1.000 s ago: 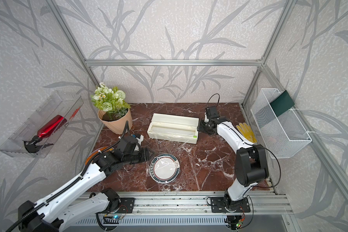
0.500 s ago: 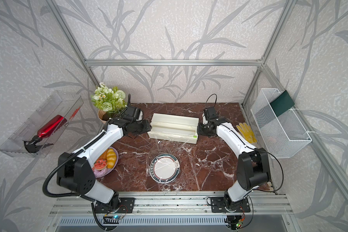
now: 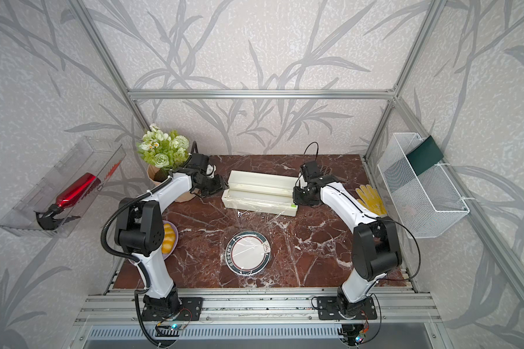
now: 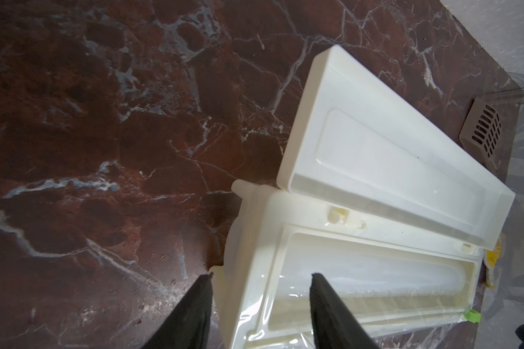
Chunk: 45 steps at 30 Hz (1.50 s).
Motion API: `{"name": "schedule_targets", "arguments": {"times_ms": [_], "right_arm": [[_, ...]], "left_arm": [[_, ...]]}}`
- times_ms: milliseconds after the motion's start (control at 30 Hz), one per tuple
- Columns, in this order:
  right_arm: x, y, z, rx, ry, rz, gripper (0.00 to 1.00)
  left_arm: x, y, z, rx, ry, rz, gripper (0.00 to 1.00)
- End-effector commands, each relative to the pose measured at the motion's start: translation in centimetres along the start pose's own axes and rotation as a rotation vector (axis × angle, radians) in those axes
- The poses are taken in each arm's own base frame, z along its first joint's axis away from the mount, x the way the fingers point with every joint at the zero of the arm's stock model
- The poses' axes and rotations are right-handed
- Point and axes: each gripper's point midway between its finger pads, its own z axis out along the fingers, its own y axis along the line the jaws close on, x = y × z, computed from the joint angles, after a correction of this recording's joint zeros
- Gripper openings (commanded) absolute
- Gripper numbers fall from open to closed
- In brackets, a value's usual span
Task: Wrap the plate with plastic wrap
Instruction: Move the plastic wrap cutting box to the center of the board.
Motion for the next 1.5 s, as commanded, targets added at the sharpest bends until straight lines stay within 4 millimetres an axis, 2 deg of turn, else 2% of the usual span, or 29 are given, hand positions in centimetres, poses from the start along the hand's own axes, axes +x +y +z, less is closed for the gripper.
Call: {"name": "schedule_targets", "arguments": {"times_ms": [0, 267, 300, 400, 767, 1300, 1467], "right_arm": [[0.2, 0.4, 0.4, -0.012, 0.028, -0.011, 0.30], [0.4, 0.2, 0.7, -0.004, 0.035, -0.014, 0.20], [0.7, -0.1, 1.6, 0.004, 0.059, -0.009, 0.19], [0.9, -0.1, 2.0, -0.001, 0.075, -0.007, 0.17], [1.0, -0.2, 3.0, 0.005, 0.093, -0.004, 0.14], [2.3, -0.2, 4.8, 0.002, 0.139, 0.003, 0.11], [2.5, 0.3, 5.2, -0.005, 0.148, -0.003, 0.10]], "left_arm": [[-0.4, -0.9, 0.0, 0.078, -0.007, -0.007, 0.52], [-0.1, -0.4, 1.0, 0.093, 0.016, -0.038, 0.50], [-0.1, -0.4, 1.1, 0.093, 0.016, -0.040, 0.50], [0.0, -0.2, 1.2, 0.089, 0.020, -0.042, 0.50], [0.3, 0.0, 1.6, 0.082, 0.033, -0.047, 0.49], [1.3, -0.1, 2.7, 0.086, 0.069, -0.059, 0.49], [1.5, -0.1, 2.9, 0.086, 0.076, -0.064, 0.48]]}}
